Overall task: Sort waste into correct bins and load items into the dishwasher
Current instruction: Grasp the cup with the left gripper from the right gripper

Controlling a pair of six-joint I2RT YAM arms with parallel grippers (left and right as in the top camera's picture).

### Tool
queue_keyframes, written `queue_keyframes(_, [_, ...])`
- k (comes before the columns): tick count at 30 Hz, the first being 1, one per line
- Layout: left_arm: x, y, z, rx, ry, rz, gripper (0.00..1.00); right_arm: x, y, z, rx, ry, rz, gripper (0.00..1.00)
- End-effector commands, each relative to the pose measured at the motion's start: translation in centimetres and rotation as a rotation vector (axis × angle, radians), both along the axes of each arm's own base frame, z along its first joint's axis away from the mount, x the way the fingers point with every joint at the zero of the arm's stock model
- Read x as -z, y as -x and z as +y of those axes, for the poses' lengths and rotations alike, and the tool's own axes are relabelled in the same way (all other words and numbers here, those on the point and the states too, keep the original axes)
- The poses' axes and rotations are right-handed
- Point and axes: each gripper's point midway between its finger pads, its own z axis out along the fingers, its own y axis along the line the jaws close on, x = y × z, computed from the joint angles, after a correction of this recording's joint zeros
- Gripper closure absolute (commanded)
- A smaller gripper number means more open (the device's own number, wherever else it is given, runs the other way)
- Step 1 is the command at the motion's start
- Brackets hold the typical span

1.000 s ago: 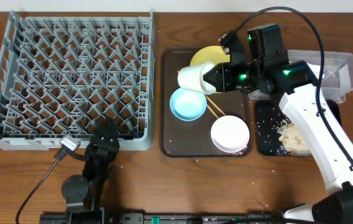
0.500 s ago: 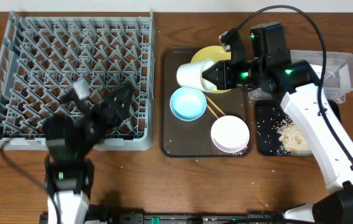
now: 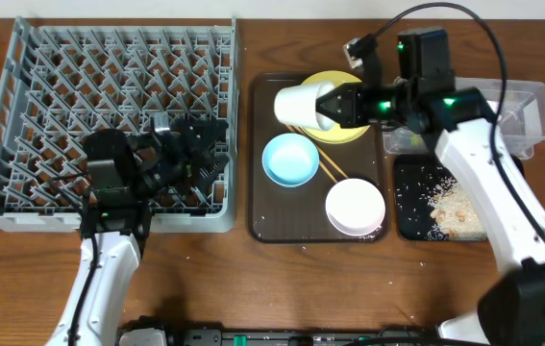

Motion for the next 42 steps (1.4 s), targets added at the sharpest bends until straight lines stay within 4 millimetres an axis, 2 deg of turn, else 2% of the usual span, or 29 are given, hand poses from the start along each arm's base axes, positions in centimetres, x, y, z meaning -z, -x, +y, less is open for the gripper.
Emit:
queue_keyframes(1, [-1.1, 0.9, -0.7, 0.079, 0.065, 0.028, 0.11, 1.2, 0.4, 1.3, -0.095, -0.103, 0.075, 0.99])
queue_keyframes(5, [-1.6, 1.9, -1.3, 0.159, 0.057, -0.044, 0.11, 2.6, 0.0, 2.3, -0.16, -0.174, 0.107, 0.99])
queue_keyframes(10, [-2.2, 3.4, -2.0, 0.278, 0.031, -0.189, 0.11, 3.0, -0.2, 2.8, -0.203, -0.222, 0.109, 0.99])
queue_keyframes(12, [-2.5, 4.0, -2.2, 0.317, 0.028, -0.235, 0.11, 2.9, -0.3, 2.9, -0.208, -0.227, 0.098, 0.99])
queue_keyframes(15, [-2.8, 4.7, -2.4, 0.362, 0.032, -0.279, 0.11, 1.5, 0.0, 3.2, -0.257, -0.281, 0.061, 0.99])
queue_keyframes(22, [-3.5, 5.3, -2.6, 0.407, 0.044, -0.332, 0.11, 0.2, 0.3, 3.7, -0.298, -0.34, 0.054, 0.99])
queue_keyframes(27, [-3.8, 5.2, -2.6, 0.408, 0.034, -0.362, 0.11, 0.0, 1.6, 4.8, -0.344, -0.354, 0.081, 0.99])
queue_keyframes(35, [-3.8, 5.0, -2.5, 0.397, 0.028, -0.362, 0.11, 0.2, 4.1, 7.7, -0.423, -0.344, 0.094, 0.99])
queue_keyframes(42, [-3.7, 4.8, -2.5, 0.388, 0.023, -0.361, 0.11, 1.3, 6.9, 10.2, -0.482, -0.321, 0.146, 0.99])
